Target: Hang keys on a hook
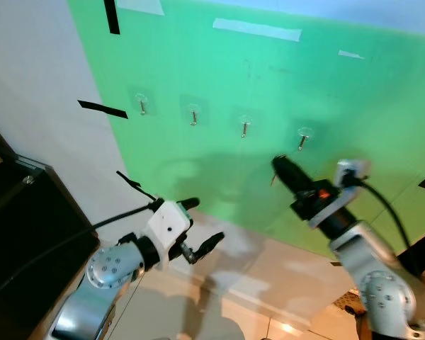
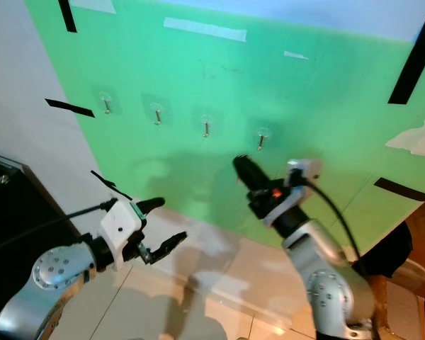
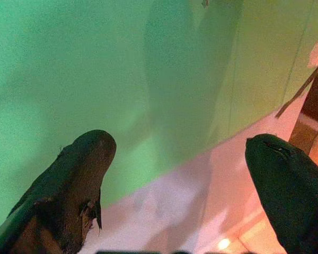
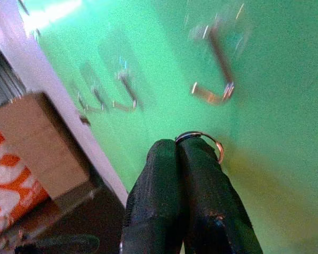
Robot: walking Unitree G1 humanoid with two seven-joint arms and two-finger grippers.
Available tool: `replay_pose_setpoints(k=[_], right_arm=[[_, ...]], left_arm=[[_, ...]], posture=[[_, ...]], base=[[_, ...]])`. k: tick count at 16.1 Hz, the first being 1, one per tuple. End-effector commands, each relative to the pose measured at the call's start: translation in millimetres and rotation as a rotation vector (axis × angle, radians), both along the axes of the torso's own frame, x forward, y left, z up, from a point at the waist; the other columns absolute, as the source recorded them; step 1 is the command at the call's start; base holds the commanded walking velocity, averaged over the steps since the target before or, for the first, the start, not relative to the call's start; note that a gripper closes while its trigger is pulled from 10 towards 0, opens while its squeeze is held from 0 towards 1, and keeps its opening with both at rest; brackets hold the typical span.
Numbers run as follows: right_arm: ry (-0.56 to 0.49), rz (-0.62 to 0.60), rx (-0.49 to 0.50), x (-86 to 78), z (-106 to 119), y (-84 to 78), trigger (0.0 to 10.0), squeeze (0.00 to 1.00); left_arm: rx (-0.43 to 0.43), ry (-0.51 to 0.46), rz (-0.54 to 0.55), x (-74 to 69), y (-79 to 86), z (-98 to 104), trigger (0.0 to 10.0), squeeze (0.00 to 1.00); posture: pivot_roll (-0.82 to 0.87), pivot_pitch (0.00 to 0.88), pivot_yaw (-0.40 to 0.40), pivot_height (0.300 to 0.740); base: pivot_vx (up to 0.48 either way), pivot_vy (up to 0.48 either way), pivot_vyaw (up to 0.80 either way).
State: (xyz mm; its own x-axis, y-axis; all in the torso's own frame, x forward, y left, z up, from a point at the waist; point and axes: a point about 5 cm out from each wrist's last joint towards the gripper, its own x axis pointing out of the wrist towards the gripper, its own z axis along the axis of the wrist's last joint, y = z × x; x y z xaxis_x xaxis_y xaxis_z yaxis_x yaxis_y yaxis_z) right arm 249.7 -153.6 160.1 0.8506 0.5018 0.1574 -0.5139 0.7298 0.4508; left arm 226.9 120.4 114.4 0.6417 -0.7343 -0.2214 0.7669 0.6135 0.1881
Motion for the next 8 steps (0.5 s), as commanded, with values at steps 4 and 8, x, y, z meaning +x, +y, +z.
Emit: replay_pose_setpoints(k=[4,8], right_arm=[[-0.043,-0.041,0.043,-6.1,15,-16.8,10.0,0.0],[-0.061,-0.078,0.067,-8.1,22,-25.9,10.0,0.0]], left_arm=[[-0.028,-0.002,-0.063,3.9,-5.5,11,10.0,0.31],[-0.051,0.003,-0.087,6.4,-9.8,14,10.0,0.32]], posture=[[-0.05,0.0,0.041,0.74],[-0.07,0.0,0.044,0.74]], base=[[0.0,0.0,0.0],[0.0,0.0,0.0]])
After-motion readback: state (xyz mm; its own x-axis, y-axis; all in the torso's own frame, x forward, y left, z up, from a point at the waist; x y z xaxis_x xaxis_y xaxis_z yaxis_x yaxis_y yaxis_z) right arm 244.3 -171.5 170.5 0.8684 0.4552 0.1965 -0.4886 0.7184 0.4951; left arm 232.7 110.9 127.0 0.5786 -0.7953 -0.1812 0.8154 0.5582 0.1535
